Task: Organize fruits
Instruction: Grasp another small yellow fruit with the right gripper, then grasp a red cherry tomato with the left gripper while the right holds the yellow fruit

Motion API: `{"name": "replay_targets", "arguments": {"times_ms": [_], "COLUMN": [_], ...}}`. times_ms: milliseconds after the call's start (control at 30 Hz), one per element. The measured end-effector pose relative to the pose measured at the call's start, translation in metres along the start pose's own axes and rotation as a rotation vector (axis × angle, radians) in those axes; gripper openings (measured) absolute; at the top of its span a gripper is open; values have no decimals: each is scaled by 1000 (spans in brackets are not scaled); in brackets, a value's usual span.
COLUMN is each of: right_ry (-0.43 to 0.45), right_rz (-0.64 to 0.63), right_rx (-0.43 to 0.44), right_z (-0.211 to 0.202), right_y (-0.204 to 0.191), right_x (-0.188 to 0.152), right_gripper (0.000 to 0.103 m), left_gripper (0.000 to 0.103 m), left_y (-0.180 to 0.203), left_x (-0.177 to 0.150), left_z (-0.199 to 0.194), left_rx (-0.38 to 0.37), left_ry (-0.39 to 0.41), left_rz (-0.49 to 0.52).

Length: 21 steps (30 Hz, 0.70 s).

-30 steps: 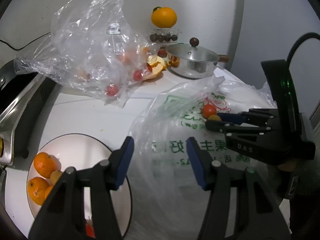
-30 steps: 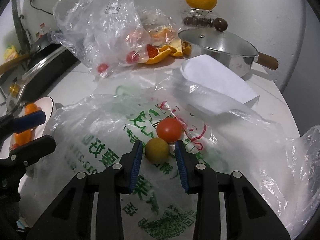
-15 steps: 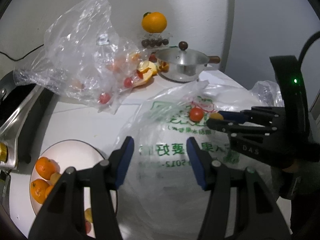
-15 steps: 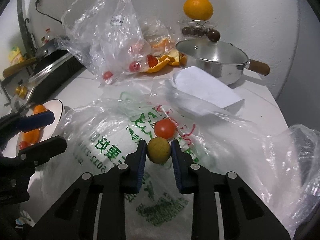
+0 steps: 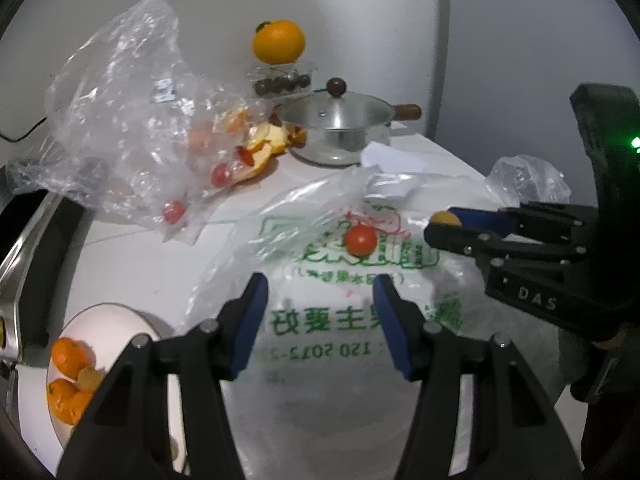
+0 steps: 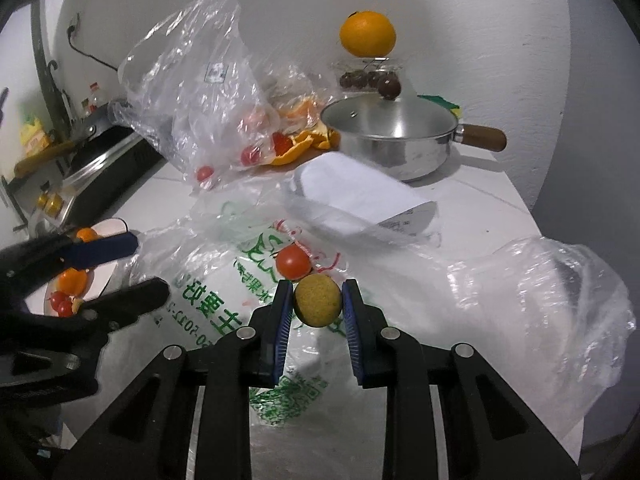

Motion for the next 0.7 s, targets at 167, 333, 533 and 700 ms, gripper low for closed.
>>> {"name": "replay_targets", "arguments": {"times_ms": [167,333,533,700], "right_ry": [23,26,28,29], "right_rz": [12,38,57,54], "right_rx": [2,12,31,58], "right_z": [-6,-3,3,6], "right_y": [10,23,34,34], "right_x": [2,0,2,3], "right_gripper": [27,27,27,27], "left_gripper": [56,56,56,56], "left_y": [12,17,30,33], "left_x": [7,10,17,19], "left_z": [12,28,47,68], "left_rx": [-14,-8,-12,9], "left_ry": [-12,-40,-56,-90], "left_rz": [20,42,98,110]}}
Point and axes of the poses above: each gripper's, at about its wrist camera, not at the fingertips, and z roughly the way its jaws point, y to its right, x to its top, the point moved 8 cm from there along z, roughly the way its jaws point, and after that the axes turned 5 degrees about x, right-handed, at the moved point
